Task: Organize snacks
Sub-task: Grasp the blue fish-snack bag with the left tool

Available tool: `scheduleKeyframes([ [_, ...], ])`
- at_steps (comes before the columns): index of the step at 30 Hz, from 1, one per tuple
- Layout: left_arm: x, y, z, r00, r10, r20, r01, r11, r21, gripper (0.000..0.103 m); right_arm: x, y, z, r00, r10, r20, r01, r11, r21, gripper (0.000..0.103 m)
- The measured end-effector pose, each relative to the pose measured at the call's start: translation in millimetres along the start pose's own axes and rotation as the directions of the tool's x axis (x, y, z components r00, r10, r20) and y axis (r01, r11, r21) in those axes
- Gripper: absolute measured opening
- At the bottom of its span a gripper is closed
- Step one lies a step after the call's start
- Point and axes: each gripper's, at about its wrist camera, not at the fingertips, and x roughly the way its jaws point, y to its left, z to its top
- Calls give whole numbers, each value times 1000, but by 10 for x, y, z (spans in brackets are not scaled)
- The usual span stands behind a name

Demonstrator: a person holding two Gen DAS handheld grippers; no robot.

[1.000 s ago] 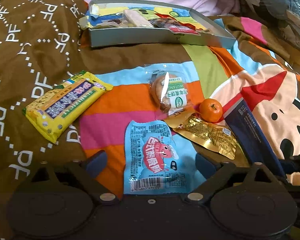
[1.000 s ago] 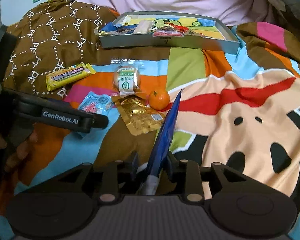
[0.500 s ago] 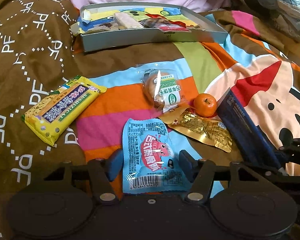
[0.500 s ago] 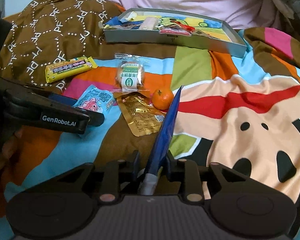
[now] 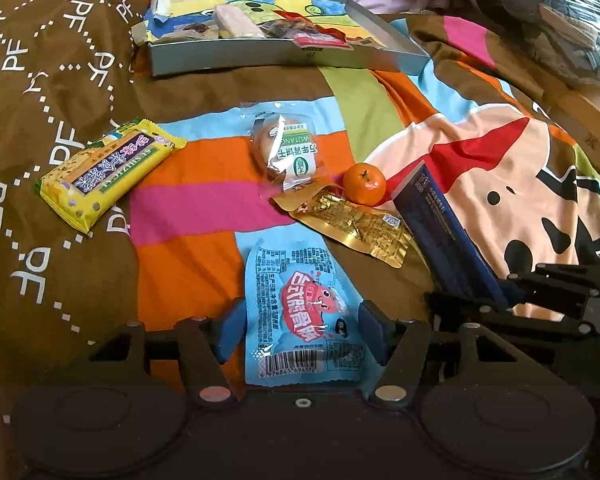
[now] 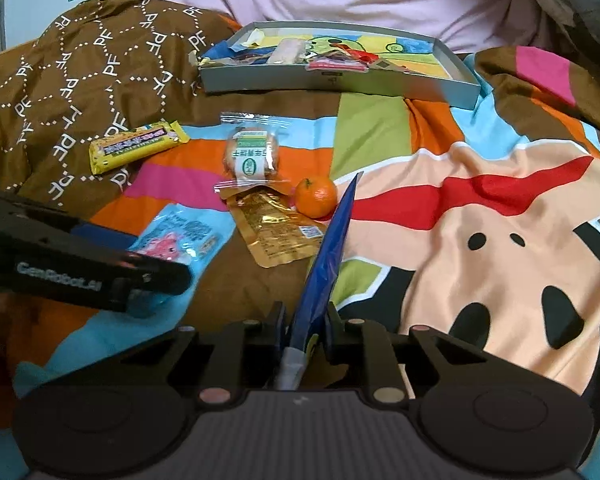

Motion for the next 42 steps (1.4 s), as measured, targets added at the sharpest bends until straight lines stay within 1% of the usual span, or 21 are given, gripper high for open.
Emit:
scheduleKeyframes([
  [4,55,-52,-3,1000,6,1,-6,999,47,75,20,-14,6,1000,7,2,-7,1000,11,25],
  [6,76,-65,-5,1000,6,1,-6,998,61,79,41,-15,9,1000,12,2,-12,1000,14,28],
  [11,89,-58,-7,1000,-1,0,1,998,63,81,66,0,33,1000,9,8,-9,1000,-22,32],
  [19,91,-70,5,1000,10,-5,-9,997,72,77,59,8,28,1000,-12,12,12,1000,-14,30],
  [26,79,-60,7,1000,14,-5,-14,998,67,67,55,8,12,1000,-17,11,17,1000,-8,29],
  [34,73,-53,3,1000,0,-1,0,998,56,64,31,66,-13,999,-41,11,41,999,-36,26],
  [36,67,-63,3,1000,1,-1,-1,998,59,63,25,81,-19,999,-46,10,47,998,-50,23],
  [42,33,-104,-3,1000,11,-15,-11,999,44,63,14,113,-36,998,-62,11,63,995,-82,23],
])
